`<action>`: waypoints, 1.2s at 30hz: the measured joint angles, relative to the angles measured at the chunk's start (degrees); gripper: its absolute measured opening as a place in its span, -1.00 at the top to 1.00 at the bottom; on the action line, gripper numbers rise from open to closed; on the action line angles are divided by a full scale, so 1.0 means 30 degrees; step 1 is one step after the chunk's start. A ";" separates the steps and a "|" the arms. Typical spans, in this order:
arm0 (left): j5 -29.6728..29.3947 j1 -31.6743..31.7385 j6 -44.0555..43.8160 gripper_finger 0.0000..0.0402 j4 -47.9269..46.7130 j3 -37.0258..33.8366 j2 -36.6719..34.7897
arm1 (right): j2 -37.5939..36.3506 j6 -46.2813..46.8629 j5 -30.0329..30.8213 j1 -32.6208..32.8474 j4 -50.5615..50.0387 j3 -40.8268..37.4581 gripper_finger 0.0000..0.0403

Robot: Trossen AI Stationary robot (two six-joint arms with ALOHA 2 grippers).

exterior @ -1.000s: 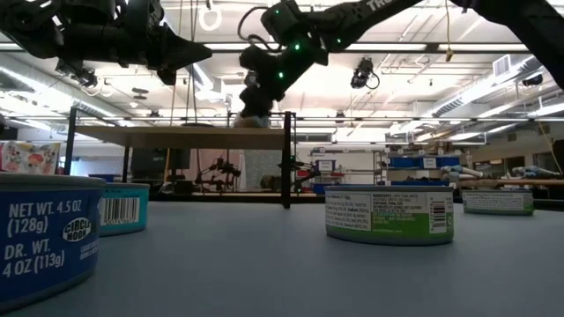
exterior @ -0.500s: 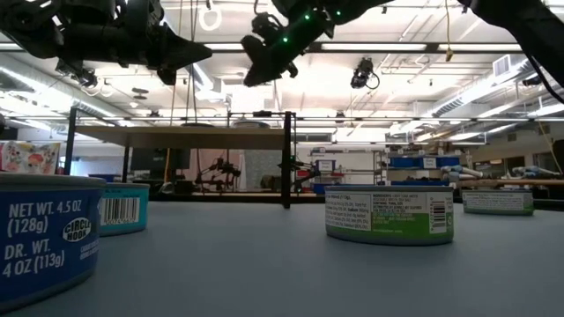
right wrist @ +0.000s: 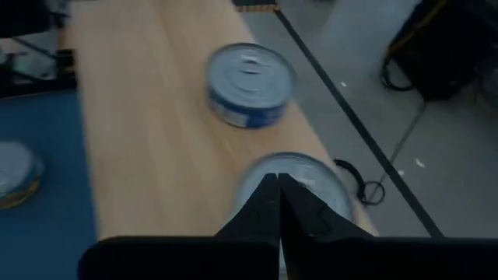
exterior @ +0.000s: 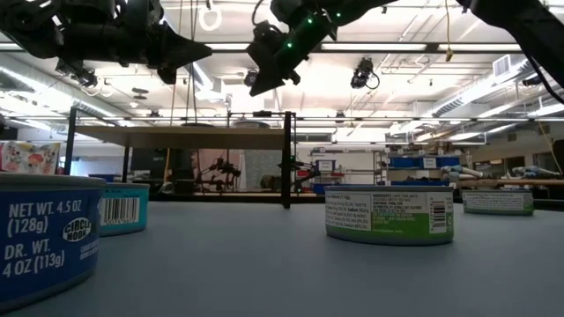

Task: Stack canned seafood by type on shelf
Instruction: Put the yellow blue tuna can on the shelf

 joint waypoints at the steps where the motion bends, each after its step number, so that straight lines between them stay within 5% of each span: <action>1: 0.0000 0.0002 0.0000 1.00 0.0076 0.0000 0.0002 | 0.0000 -0.0005 -0.0010 0.0088 -0.0032 0.0000 0.99; 36: -0.0007 0.0000 0.0466 1.00 0.1398 0.0007 0.0002 | 0.0036 -0.1008 -0.1481 0.0534 -0.2931 0.4494 1.00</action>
